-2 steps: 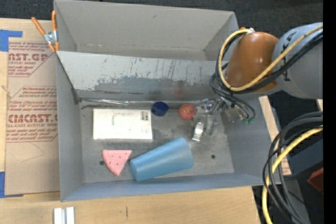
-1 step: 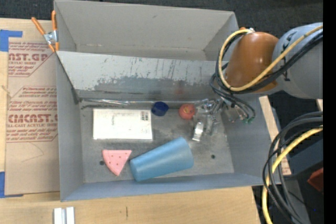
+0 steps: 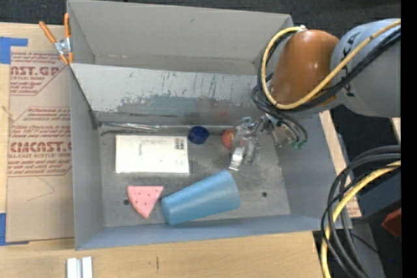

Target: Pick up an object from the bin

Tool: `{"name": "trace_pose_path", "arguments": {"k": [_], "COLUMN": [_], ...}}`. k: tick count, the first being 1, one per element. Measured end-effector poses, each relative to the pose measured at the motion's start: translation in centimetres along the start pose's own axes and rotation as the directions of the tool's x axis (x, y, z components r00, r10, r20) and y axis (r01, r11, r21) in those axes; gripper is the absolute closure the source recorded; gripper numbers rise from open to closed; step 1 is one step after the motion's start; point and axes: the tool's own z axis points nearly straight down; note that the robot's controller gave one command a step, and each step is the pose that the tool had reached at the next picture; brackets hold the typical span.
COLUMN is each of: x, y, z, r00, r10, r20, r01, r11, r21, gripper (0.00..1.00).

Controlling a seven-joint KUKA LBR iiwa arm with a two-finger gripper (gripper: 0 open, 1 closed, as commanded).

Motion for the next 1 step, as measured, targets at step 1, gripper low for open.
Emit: {"name": "trace_pose_path", "arguments": {"k": [1], "x": [-0.62], "y": [2.0], "z": [-2.72], "r00": [1.0], "r10": [-0.028], "r20": [0.007], "r01": [0.028], "r11": [1.0], "r21": [-0.001], "gripper": [1.0]}}
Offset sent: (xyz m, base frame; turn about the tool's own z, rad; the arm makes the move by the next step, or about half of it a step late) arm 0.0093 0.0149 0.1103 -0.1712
